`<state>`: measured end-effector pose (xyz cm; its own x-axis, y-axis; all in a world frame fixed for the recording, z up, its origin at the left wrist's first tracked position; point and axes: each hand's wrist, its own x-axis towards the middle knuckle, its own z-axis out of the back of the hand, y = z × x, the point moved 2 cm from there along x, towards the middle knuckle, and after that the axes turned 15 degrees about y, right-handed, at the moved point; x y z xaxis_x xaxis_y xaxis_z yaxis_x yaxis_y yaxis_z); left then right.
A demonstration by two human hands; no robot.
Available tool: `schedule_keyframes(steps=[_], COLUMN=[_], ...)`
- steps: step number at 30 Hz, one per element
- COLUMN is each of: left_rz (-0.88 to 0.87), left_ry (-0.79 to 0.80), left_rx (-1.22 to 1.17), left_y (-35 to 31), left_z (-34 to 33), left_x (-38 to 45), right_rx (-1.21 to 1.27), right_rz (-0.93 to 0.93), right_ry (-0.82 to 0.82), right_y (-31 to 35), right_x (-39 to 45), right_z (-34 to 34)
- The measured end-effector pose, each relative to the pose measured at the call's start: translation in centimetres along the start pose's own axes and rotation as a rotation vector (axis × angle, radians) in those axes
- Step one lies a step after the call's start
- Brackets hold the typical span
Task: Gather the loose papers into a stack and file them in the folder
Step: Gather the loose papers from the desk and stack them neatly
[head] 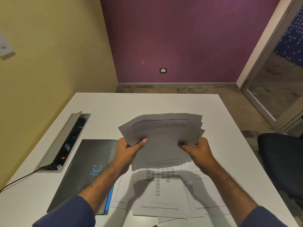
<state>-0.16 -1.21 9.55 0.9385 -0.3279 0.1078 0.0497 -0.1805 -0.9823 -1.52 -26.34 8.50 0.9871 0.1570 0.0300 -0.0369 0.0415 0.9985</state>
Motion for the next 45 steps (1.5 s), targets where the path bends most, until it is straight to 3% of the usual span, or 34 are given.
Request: schedule_keyframes(steps=[8, 13, 17, 21, 28, 35, 39, 43, 45], left_rz=[0.087, 0.222, 0.172, 0.07, 0.036, 0.209, 0.273, 0.409, 0.423], left_ry=[0.126, -0.027, -0.038, -0.076, 0.154, 0.018, -0.044, -0.082, -0.123], left_rx=[0.056, 0.122, 0.124, 0.023, -0.17, -0.034, 0.022, 0.097, 0.145], left_y=[1.1, 2.8, 2.5, 1.3, -0.3, 3.7, 6.5, 9.6, 9.9], left_z=[0.5, 0.3, 0.2, 0.6, 0.2, 0.4, -0.4, -1.0, -1.0], left_x=[-0.3, -0.3, -0.1, 0.4, 1.5, 0.1, -1.1, -3.3, -3.6], right_rx=[0.044, 0.03, -0.007, 0.008, 0.067, 0.195, 0.12, -0.106, -0.136], right_rz=[0.022, -0.053, 0.019, 0.015, -0.087, -0.061, -0.124, -0.054, -0.09], right_ry=[0.043, 0.039, -0.039, 0.009, 0.009, -0.088, -0.141, -0.012, -0.031], right_y=[-0.8, -2.1, -1.6, -1.1, -2.0, -2.9, -5.8, -7.5, -8.0], right_x=[-0.8, -0.7, -0.7, -0.4, -0.2, -0.9, -2.6, -4.4, -4.4], right_z=[0.0, -0.7, -0.7, 0.0, 0.1, 0.0, -0.7, -1.6, -1.7])
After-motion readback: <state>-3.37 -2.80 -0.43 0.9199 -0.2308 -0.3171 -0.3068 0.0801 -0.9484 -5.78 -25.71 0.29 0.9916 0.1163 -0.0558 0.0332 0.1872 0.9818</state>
